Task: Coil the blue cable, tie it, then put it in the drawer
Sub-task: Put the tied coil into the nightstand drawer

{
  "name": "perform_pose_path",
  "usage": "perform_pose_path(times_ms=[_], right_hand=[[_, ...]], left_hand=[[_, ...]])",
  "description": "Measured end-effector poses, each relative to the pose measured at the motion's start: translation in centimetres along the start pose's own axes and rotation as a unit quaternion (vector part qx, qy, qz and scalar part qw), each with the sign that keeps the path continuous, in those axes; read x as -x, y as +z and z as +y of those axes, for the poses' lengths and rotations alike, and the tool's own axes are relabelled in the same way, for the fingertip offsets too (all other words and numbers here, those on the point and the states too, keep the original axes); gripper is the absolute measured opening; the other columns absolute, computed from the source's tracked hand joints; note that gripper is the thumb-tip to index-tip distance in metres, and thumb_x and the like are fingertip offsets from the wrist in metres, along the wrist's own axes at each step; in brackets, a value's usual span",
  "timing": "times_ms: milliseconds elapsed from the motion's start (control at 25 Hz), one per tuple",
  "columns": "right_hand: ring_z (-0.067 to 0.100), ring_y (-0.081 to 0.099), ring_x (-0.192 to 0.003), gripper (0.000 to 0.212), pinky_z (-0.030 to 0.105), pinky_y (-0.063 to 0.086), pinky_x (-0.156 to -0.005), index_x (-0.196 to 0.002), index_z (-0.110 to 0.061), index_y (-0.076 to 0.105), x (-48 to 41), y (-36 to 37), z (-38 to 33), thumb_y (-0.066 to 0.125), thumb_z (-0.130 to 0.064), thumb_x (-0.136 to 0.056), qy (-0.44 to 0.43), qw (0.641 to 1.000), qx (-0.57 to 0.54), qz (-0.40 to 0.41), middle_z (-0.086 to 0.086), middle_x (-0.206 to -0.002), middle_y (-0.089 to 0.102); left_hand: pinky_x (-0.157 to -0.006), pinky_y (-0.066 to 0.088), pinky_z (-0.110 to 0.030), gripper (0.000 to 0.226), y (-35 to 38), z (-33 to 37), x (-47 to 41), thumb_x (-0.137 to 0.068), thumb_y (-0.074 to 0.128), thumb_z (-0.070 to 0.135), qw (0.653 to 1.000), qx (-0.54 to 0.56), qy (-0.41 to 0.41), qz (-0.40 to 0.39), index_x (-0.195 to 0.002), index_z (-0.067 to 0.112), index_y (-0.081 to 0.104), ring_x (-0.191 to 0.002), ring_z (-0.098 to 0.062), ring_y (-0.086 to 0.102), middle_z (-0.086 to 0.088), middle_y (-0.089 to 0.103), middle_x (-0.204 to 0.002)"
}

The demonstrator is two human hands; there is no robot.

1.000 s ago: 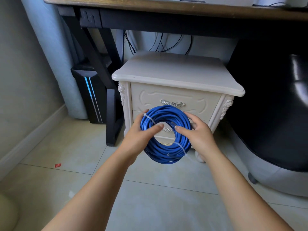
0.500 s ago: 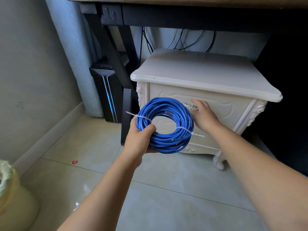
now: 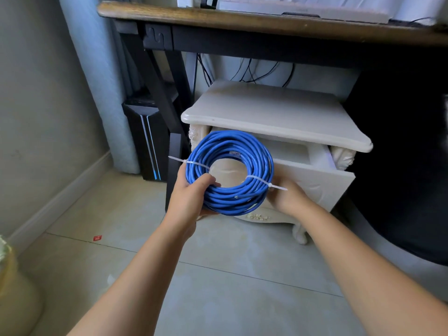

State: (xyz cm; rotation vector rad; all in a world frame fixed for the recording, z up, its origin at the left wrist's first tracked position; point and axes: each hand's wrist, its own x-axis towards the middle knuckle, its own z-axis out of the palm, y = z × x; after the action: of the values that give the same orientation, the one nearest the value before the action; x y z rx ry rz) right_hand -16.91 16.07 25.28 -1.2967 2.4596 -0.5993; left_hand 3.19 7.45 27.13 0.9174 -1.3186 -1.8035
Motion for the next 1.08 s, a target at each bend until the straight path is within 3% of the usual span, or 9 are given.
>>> perform_pose_path(times_ms=[80, 200, 360, 480, 560, 720, 840, 960, 1080], right_hand=[[0.024, 0.064, -0.073, 0.026, 0.043, 0.054, -0.075, -0.096, -0.008, 0.065, 2.5, -1.8, -1.0, 0.042, -0.018, -0.102, 0.047, 0.971, -0.234, -0.014, 0.006, -0.082, 0.067], [0.029, 0.069, -0.069, 0.044, 0.045, 0.057, -0.062, -0.116, -0.024, 0.064, 5.1, -5.6, -2.5, 0.037, -0.055, -0.1, 0.052, 0.859, -0.509, -0.029, 0.009, -0.087, 0.071], [0.025, 0.065, -0.066, 0.029, 0.03, 0.053, -0.046, -0.112, -0.015, 0.063, 4.2, -8.6, -2.7, 0.051, -0.038, -0.098, 0.065, 0.875, -0.48, -0.017, 0.005, -0.088, 0.064], [0.027, 0.067, -0.055, 0.023, 0.018, 0.039, -0.031, -0.097, -0.01, 0.061, 1.7, -10.2, -1.8, 0.043, -0.024, -0.098, 0.149, 0.848, -0.509, 0.0, 0.007, -0.076, 0.066], [0.028, 0.069, -0.051, 0.025, 0.016, 0.035, -0.03, -0.091, -0.008, 0.054, -0.3, -10.9, -1.1, 0.034, -0.02, -0.099, 0.184, 0.849, -0.494, 0.002, 0.015, -0.086, 0.066], [0.021, 0.06, -0.037, 0.031, 0.015, 0.037, -0.03, -0.087, -0.005, 0.054, -3.8, -10.6, 0.5, 0.027, -0.014, -0.098, 0.23, 0.867, -0.438, -0.053, 0.024, -0.082, 0.062], [0.022, 0.058, -0.037, 0.025, 0.016, 0.042, -0.033, -0.084, -0.007, 0.05, -5.5, -9.8, 2.3, 0.031, -0.012, -0.099, 0.27, 0.87, -0.404, -0.077, 0.016, -0.079, 0.058], [0.024, 0.061, -0.038, 0.025, 0.018, 0.044, -0.033, -0.091, -0.006, 0.05, -6.2, -8.7, 3.2, 0.028, -0.012, -0.101, 0.299, 0.868, -0.383, -0.098, 0.017, -0.08, 0.06], [0.029, 0.067, -0.051, 0.026, 0.03, 0.053, -0.037, -0.093, 0.0, 0.055, -5.9, -7.8, 3.4, 0.031, -0.007, -0.101, 0.307, 0.848, -0.423, -0.087, 0.02, -0.083, 0.063]], left_hand=[[-0.059, 0.057, -0.037, 0.034, 0.6, 0.4, 0.9, -0.087, 0.057, 0.007, 1.0, 0.004, 0.0, -0.004, -0.116, 0.027, 0.054, -0.075, -0.022, 0.071, -0.014, 0.069, -0.088], [-0.063, 0.06, -0.045, 0.03, 2.4, 1.3, 1.4, -0.089, 0.059, 0.013, 0.999, 0.016, -0.027, -0.015, -0.116, 0.024, 0.054, -0.078, -0.025, 0.073, -0.013, 0.068, -0.091], [-0.061, 0.061, -0.042, 0.029, 5.0, 4.3, 0.3, -0.098, 0.051, 0.039, 0.989, -0.012, -0.114, -0.098, -0.119, 0.02, 0.053, -0.08, -0.031, 0.074, -0.015, 0.072, -0.102], [-0.049, 0.057, -0.032, 0.044, 6.5, 7.0, -2.6, -0.097, 0.041, 0.055, 0.974, -0.134, -0.139, -0.122, -0.116, 0.016, 0.048, -0.066, -0.034, 0.073, -0.022, 0.072, -0.089], [-0.041, 0.05, -0.023, 0.051, 7.7, 7.9, -5.1, -0.094, 0.037, 0.058, 0.956, -0.231, -0.147, -0.109, -0.116, 0.013, 0.045, -0.054, -0.029, 0.07, -0.023, 0.072, -0.082], [-0.04, 0.041, -0.015, 0.04, 9.7, 6.4, -10.2, -0.095, 0.032, 0.048, 0.915, -0.349, -0.175, -0.106, -0.1, 0.012, 0.047, -0.039, -0.019, 0.063, -0.013, 0.062, -0.09], [-0.044, 0.042, -0.02, 0.029, 10.5, 3.8, -12.5, -0.1, 0.034, 0.031, 0.888, -0.398, -0.191, -0.128, -0.103, 0.008, 0.052, -0.051, -0.022, 0.061, -0.012, 0.059, -0.085], [-0.067, 0.047, -0.032, 0.027, 11.1, 2.0, -13.6, -0.102, 0.036, 0.018, 0.865, -0.445, -0.18, -0.148, -0.11, 0.003, 0.057, -0.067, -0.026, 0.057, -0.014, 0.059, -0.088], [-0.065, 0.044, -0.03, 0.022, 11.6, 1.6, -13.6, -0.103, 0.042, 0.019, 0.837, -0.504, -0.151, -0.151, -0.105, 0.003, 0.058, -0.066, -0.022, 0.053, -0.011, 0.057, -0.084]])
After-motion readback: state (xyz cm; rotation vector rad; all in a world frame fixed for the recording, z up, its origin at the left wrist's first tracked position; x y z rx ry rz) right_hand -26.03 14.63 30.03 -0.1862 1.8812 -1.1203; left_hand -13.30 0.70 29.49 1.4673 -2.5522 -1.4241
